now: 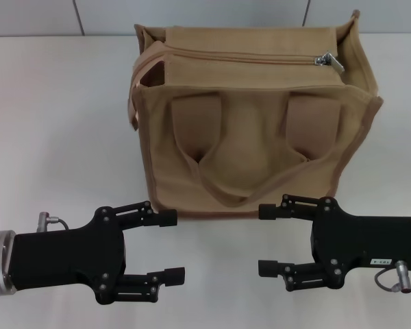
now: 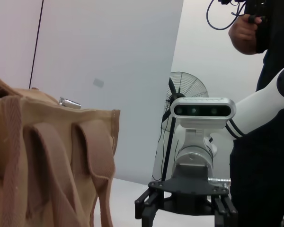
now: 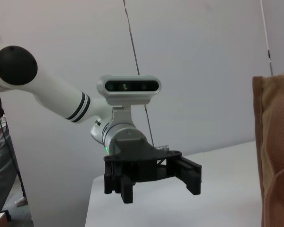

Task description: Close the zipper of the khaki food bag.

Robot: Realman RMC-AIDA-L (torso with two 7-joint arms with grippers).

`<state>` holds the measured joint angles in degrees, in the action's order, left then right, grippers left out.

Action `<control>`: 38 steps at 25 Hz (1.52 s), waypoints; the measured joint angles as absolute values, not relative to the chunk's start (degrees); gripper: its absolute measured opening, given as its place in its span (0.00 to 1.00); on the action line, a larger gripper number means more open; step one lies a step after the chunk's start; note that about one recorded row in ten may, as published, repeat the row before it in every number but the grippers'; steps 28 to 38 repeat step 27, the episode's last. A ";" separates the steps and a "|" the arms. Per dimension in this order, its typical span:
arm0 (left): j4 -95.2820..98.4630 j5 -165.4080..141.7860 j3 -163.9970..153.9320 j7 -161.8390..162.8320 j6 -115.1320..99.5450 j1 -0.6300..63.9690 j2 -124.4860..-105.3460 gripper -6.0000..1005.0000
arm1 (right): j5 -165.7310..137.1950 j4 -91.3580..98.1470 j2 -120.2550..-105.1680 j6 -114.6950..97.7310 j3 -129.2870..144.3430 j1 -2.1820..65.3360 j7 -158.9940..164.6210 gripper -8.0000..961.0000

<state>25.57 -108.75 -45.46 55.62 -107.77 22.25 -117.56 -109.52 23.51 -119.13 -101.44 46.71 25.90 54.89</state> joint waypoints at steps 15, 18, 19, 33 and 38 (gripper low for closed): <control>25.40 -108.81 -45.62 55.72 -108.00 22.25 -117.27 0.81 | -109.52 23.22 -119.18 -101.24 46.94 26.28 54.66 0.85; 25.40 -108.81 -45.62 55.72 -108.01 22.24 -117.23 0.81 | -109.52 23.21 -119.18 -101.23 46.93 26.35 54.66 0.85; 25.40 -108.81 -45.62 55.72 -108.01 22.24 -117.23 0.81 | -109.52 23.20 -119.18 -101.23 46.93 26.36 54.67 0.85; 25.40 -108.81 -45.62 55.97 -108.02 22.42 -117.24 0.81 | -109.51 23.22 -119.18 -101.12 46.93 26.42 54.66 0.85; 25.40 -108.81 -45.62 55.97 -108.02 22.42 -117.24 0.81 | -109.51 23.22 -119.18 -101.12 46.93 26.42 54.66 0.85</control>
